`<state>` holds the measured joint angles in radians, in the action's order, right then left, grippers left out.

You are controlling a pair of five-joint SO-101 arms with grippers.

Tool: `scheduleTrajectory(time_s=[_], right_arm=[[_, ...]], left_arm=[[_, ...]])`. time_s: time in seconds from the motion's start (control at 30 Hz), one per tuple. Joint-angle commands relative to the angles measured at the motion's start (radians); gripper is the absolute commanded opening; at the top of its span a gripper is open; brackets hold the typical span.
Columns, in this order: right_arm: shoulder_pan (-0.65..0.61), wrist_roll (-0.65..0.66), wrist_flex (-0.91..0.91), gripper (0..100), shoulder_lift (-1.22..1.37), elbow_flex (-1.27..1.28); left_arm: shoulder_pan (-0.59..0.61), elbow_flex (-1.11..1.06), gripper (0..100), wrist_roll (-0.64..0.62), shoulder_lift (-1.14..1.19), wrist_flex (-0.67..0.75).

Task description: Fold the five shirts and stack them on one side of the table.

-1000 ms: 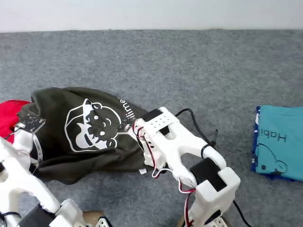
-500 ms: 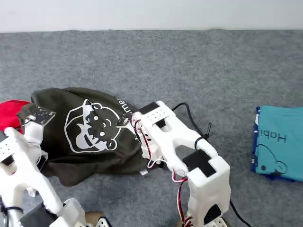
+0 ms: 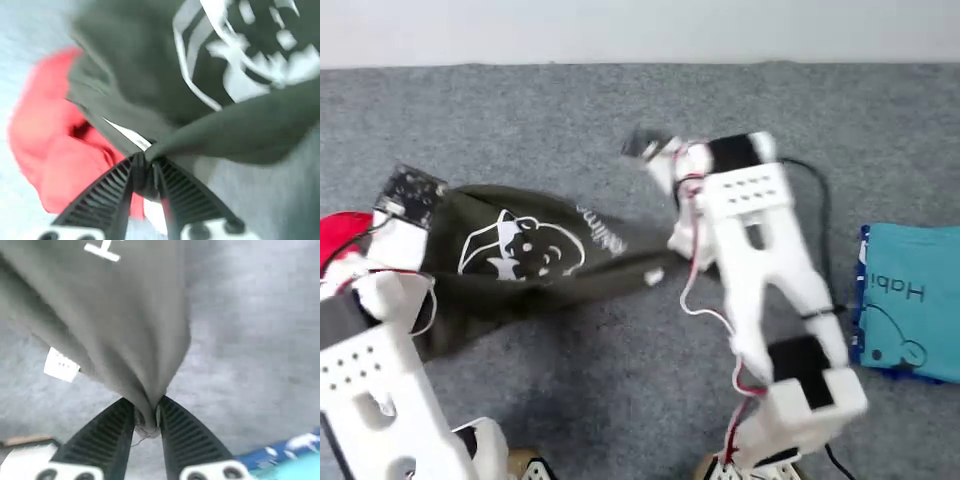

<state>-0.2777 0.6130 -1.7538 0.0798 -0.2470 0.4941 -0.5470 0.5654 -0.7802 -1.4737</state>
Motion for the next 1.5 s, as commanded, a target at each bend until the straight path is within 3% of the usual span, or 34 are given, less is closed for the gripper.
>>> scheduleTrajectory(time_s=[0.0,0.2,0.37,0.47,0.57,1.0,1.2,1.47], right_arm=[[0.058,0.02,-0.039,0.9,-0.157,-0.097],[0.13,0.083,-0.025,0.9,-0.325,-0.216],[0.186,0.216,0.065,0.9,-0.435,-0.339],[0.219,0.249,0.131,0.9,-0.486,-0.388],[0.251,0.264,0.182,0.9,-0.529,-0.417],[0.386,0.308,0.389,0.9,-0.7,-0.427],[0.435,0.338,0.384,0.9,-0.8,-0.427],[0.619,0.339,0.326,0.9,-0.897,-0.422]], left_arm=[[-0.055,0.042,2,-0.13,-0.103,0.138],[-0.118,0.044,2,-0.163,-0.212,0.41],[-0.133,0.062,2,-0.157,-0.29,0.695],[-0.133,0.124,2,-0.138,-0.302,0.792],[-0.133,0.197,2,-0.087,-0.302,0.795],[-0.17,0.387,2,-0.084,-0.302,0.79],[-0.27,0.544,2,0.017,-0.31,0.658],[-0.232,0.742,2,0.023,-0.31,0.508]])
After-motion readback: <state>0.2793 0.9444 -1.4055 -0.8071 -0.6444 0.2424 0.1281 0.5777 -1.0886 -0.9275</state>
